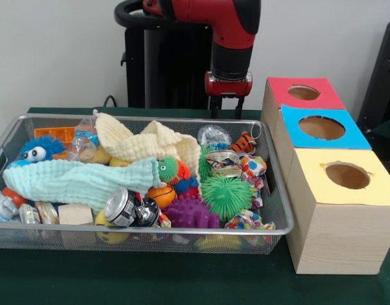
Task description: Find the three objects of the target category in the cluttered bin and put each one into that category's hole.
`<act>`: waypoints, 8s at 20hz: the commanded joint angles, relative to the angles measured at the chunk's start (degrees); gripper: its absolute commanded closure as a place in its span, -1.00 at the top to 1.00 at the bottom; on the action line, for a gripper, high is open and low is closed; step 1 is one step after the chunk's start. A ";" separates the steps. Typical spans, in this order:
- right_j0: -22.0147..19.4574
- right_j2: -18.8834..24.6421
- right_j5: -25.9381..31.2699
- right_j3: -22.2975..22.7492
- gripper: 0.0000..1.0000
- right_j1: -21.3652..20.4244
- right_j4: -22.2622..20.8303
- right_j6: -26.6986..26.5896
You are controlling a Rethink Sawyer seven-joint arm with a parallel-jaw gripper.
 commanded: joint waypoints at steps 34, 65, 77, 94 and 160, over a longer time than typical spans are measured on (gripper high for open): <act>-2.51 4.83 -7.74 -5.30 1.00 2.58 0.63 13.54; -8.43 7.95 -2.14 -5.97 1.00 -2.04 1.75 12.91; -9.51 8.67 1.08 -7.80 1.00 -4.40 3.60 11.82; -11.41 10.62 -0.41 -12.10 1.00 -1.13 3.23 11.73; -9.26 8.86 34.95 -14.36 1.00 -23.02 6.68 6.24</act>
